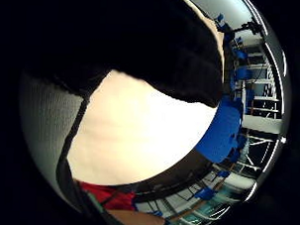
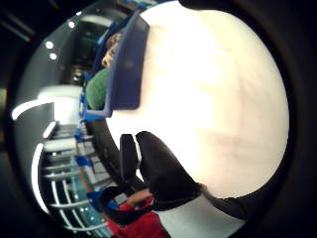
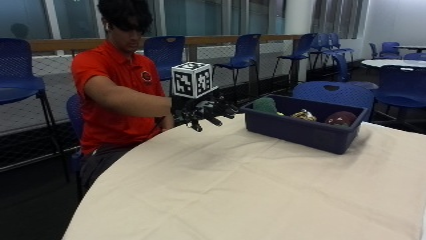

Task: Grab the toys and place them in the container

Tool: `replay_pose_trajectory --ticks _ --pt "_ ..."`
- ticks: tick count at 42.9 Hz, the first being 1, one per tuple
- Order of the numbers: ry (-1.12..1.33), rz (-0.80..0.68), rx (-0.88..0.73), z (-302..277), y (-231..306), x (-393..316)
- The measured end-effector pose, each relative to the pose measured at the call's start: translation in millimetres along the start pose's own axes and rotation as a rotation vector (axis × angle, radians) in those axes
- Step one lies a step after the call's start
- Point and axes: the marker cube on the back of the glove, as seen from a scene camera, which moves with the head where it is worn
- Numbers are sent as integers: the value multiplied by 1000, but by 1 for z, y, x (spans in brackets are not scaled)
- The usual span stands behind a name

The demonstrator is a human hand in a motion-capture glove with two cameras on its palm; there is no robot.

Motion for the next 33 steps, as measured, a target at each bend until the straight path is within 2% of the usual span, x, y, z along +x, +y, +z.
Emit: replay_pose_trajectory --ticks 21,33 --pt "38 92 0 -25 22 33" --pt "17 97 -6 -31 29 40"
